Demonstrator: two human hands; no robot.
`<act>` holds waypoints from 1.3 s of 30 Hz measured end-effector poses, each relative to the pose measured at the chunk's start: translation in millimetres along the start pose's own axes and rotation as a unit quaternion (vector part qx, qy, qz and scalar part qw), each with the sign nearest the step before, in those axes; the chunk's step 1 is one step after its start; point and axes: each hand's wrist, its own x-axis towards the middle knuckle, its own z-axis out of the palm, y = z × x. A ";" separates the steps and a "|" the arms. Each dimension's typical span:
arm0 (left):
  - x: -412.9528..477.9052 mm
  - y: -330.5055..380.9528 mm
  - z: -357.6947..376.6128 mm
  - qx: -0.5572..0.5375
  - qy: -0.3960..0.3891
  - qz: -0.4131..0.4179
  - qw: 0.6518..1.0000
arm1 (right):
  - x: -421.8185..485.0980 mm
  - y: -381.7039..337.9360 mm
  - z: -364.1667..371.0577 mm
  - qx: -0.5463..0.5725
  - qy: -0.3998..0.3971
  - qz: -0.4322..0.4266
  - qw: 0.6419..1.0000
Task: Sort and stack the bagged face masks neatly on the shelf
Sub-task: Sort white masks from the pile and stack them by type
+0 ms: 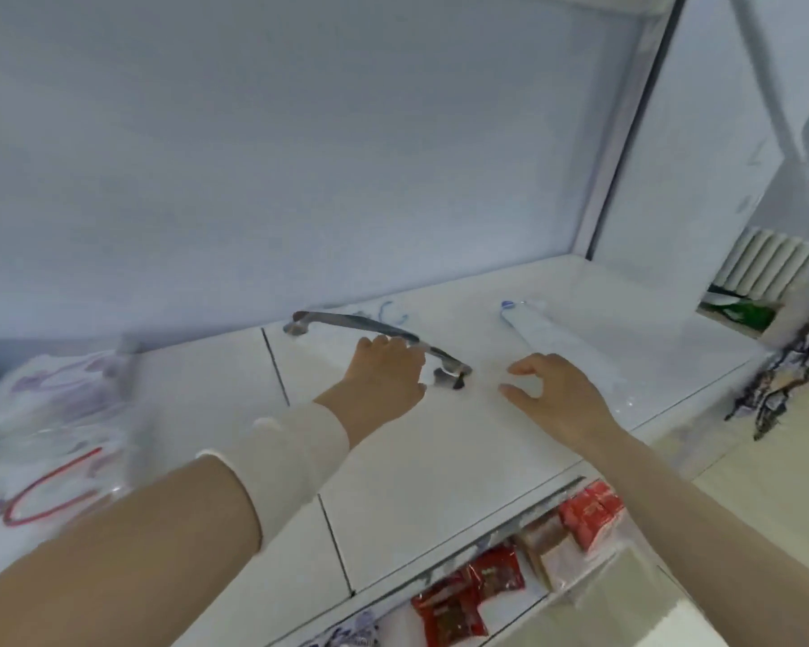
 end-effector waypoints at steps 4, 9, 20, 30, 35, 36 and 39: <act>35.5 77.2 11.5 -0.045 -0.020 0.044 0.998 | 5.2 82.9 -44.2 0.031 0.019 0.066 0.997; 82.3 116.0 19.1 -0.094 -0.019 0.016 0.995 | 45.5 132.3 -54.1 0.044 -0.013 0.101 0.994; 171.3 93.1 35.0 -0.175 -0.017 -0.121 0.977 | 197.1 138.2 -30.6 0.030 -0.044 0.039 0.998; 170.8 111.1 46.3 -0.121 -0.039 -0.057 0.990 | 269.4 150.0 -8.3 0.030 -0.083 -0.034 0.996; 148.4 117.3 54.1 -0.098 -0.013 -0.098 0.990 | 288.8 154.1 -17.1 0.095 -0.110 -0.046 0.988; 142.8 117.7 53.9 -0.106 -0.001 -0.108 0.988 | 292.8 154.6 -22.3 0.122 -0.102 -0.052 0.986; 131.1 121.7 51.1 -0.145 0.036 -0.137 0.979 | 303.2 148.1 -45.6 0.247 -0.034 -0.046 0.967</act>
